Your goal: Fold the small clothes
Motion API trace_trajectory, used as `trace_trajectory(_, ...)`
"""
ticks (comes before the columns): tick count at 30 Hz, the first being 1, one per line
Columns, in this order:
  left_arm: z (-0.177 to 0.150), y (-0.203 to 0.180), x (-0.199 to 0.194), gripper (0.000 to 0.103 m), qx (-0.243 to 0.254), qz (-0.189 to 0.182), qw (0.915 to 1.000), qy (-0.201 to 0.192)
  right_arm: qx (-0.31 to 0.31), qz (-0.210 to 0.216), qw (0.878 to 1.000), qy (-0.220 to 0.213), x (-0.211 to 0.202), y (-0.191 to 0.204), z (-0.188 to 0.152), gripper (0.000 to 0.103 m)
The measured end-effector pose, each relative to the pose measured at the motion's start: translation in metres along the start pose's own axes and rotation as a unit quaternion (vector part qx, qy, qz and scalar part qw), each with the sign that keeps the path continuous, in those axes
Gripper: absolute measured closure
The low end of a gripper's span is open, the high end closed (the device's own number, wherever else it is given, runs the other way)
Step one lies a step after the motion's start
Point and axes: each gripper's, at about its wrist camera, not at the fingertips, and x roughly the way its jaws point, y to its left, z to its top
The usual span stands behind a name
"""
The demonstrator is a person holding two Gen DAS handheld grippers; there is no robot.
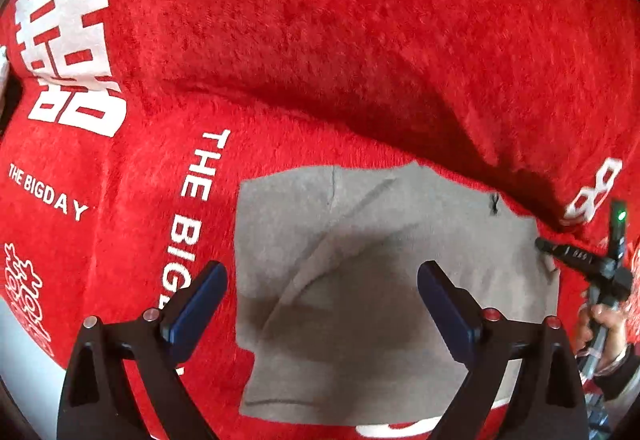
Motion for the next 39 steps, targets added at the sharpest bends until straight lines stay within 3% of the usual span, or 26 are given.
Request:
trace_trajectory(4, -0.014, -0.015, 0.023, 0.007, 0.015, -0.023, 0.9991, 0.033, -0.027, 0.027, 0.999, -0.006, -0.014, 0.014, -0.024, 0.092)
trace_trajectory(7, -0.025, -0.038, 0.049, 0.007, 0.038, -0.076, 0.9940, 0.069, -0.035, 0.056, 0.998, 0.003, -0.013, 0.021, -0.039, 0.092)
trace_trajectory(9, -0.026, -0.051, 0.062, 0.007, 0.054, -0.081, 0.9926, 0.073, -0.039, 0.069, 0.997, 0.008, -0.008, 0.025, -0.048, 0.092)
trace_trajectory(12, -0.014, -0.055, 0.078, 0.007, 0.061, -0.060, 0.9950, 0.051, -0.013, 0.071, 0.997, 0.021, 0.007, 0.021, -0.056, 0.092)
trace_trajectory(17, 0.016, -0.023, 0.085, 0.007, 0.033, -0.028, 0.9990, 0.015, 0.075, 0.075, 0.994, 0.013, 0.016, -0.005, -0.053, 0.093)
trace_trajectory(23, 0.044, 0.024, 0.089, 0.007, 0.026, 0.054, 0.9982, -0.002, 0.104, 0.024, 0.994, -0.006, 0.005, 0.004, -0.059, 0.092)
trace_trajectory(24, 0.044, 0.032, 0.085, 0.007, 0.026, 0.060, 0.9979, -0.001, 0.116, 0.013, 0.993, -0.010, 0.001, 0.005, -0.062, 0.087)
trace_trajectory(27, 0.034, 0.042, 0.069, 0.007, 0.043, 0.056, 0.9975, 0.004, 0.143, 0.023, 0.989, -0.015, -0.014, 0.012, -0.073, 0.087)
trace_trajectory(29, 0.024, 0.049, 0.058, 0.007, 0.057, 0.033, 0.9976, 0.020, 0.150, 0.061, 0.987, -0.013, -0.023, 0.023, -0.085, 0.084)
trace_trajectory(30, 0.015, 0.053, 0.051, 0.007, 0.061, 0.013, 0.9977, 0.029, 0.148, 0.087, 0.985, -0.008, -0.026, 0.033, -0.095, 0.072)
trace_trajectory(31, 0.009, 0.052, 0.049, 0.007, 0.063, -0.004, 0.9973, 0.036, 0.146, 0.107, 0.984, 0.000, -0.027, 0.043, -0.103, 0.051)
trace_trajectory(32, -0.003, 0.054, 0.043, 0.007, 0.067, -0.030, 0.9963, 0.046, 0.142, 0.139, 0.980, 0.013, -0.026, 0.058, -0.119, 0.042)
trace_trajectory(35, -0.040, 0.054, 0.032, 0.008, 0.067, -0.083, 0.9915, 0.074, 0.149, 0.215, 0.962, 0.077, -0.006, 0.093, -0.161, 0.039)
trace_trajectory(36, -0.050, 0.056, 0.030, 0.014, 0.065, -0.094, 0.9898, 0.085, 0.166, 0.235, 0.952, 0.107, 0.004, 0.102, -0.180, 0.039)
trace_trajectory(37, -0.060, 0.057, 0.031, 0.031, 0.064, -0.100, 0.9881, 0.098, 0.183, 0.247, 0.942, 0.131, 0.016, 0.110, -0.196, 0.039)
trace_trajectory(39, -0.080, 0.060, 0.037, 0.043, 0.052, -0.116, 0.9834, 0.129, 0.214, 0.252, 0.932, 0.151, 0.032, 0.116, -0.218, 0.039)
